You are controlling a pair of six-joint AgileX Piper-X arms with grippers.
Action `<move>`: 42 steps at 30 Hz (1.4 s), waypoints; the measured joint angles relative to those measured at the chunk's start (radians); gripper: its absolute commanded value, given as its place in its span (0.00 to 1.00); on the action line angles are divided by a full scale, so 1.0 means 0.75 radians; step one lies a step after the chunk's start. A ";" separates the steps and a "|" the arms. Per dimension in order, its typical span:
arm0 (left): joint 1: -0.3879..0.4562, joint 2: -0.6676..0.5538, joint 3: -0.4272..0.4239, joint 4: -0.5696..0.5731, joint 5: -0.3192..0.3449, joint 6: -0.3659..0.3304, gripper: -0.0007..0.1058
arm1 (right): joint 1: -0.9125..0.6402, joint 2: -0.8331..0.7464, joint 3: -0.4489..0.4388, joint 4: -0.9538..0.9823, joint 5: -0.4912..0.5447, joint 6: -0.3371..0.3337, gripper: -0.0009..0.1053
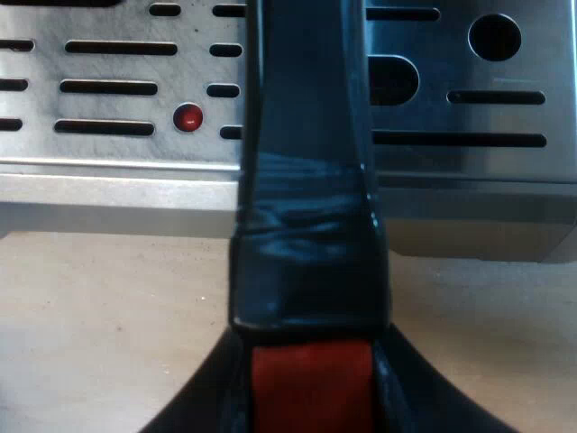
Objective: Grind coffee beans and then tamp
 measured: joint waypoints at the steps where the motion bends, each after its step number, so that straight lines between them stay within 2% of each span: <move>1: 0.000 0.000 0.000 0.000 0.000 0.000 0.60 | 0.000 0.000 0.000 0.000 0.000 0.000 0.01; 17: 0.000 0.000 0.000 0.000 0.000 0.000 0.60 | 0.000 0.000 0.000 0.000 0.000 0.002 0.01; 25: 0.000 0.000 0.000 0.000 0.000 0.000 0.60 | 0.017 0.000 0.000 0.018 0.002 0.050 0.01; 38: 0.000 0.000 0.000 0.000 0.000 0.000 0.60 | 0.102 -0.013 -0.005 0.080 0.132 0.108 0.01; 42: 0.000 0.000 0.000 0.000 0.000 0.000 0.60 | 0.113 -0.056 -0.005 0.122 0.114 0.110 0.01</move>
